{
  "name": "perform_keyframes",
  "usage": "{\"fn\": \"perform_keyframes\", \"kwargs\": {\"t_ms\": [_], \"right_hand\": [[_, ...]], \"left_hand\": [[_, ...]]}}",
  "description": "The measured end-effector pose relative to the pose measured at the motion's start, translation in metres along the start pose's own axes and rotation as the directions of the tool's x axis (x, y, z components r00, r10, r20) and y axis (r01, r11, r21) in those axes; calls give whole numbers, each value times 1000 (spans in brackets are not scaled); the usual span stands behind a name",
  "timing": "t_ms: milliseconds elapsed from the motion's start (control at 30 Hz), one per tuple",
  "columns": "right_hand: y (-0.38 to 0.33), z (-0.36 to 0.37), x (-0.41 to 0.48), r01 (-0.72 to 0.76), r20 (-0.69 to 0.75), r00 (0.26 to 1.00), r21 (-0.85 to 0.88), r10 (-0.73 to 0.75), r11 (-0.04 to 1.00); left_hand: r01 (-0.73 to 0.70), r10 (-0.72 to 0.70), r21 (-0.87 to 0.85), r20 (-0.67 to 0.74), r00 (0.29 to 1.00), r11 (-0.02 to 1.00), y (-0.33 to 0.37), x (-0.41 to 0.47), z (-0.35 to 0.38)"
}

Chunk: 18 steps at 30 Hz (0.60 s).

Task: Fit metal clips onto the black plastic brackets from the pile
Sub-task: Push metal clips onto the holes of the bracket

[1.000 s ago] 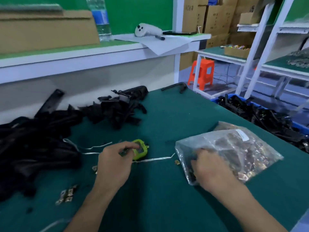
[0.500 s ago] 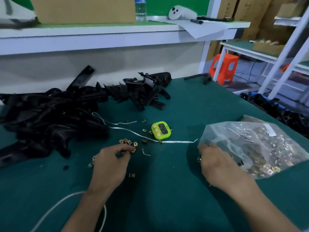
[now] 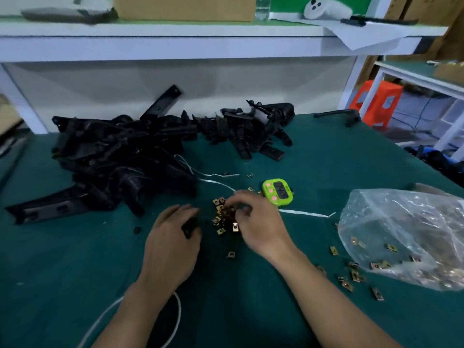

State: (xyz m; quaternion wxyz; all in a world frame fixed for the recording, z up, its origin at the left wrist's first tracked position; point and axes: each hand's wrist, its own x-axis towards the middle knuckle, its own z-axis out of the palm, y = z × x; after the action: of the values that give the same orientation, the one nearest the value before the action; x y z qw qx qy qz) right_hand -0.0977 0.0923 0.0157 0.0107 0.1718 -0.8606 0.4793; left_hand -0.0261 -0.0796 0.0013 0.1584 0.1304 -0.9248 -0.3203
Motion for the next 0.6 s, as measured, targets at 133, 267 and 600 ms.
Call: {"fn": "perform_keyframes", "kwargs": {"t_ms": [133, 267, 600], "right_hand": [[-5, -8, 35, -74, -42, 997, -85, 71, 994], [-18, 7, 77, -91, 121, 987, -106, 103, 990], [-59, 97, 146, 46, 360, 928, -373, 98, 927]], "left_hand": [[86, -93, 95, 70, 993, 992, -35, 0, -17], [5, -7, 139, 14, 1000, 990, -30, -1, -19], [7, 1, 76, -102, 995, 997, -26, 5, -12]]}}
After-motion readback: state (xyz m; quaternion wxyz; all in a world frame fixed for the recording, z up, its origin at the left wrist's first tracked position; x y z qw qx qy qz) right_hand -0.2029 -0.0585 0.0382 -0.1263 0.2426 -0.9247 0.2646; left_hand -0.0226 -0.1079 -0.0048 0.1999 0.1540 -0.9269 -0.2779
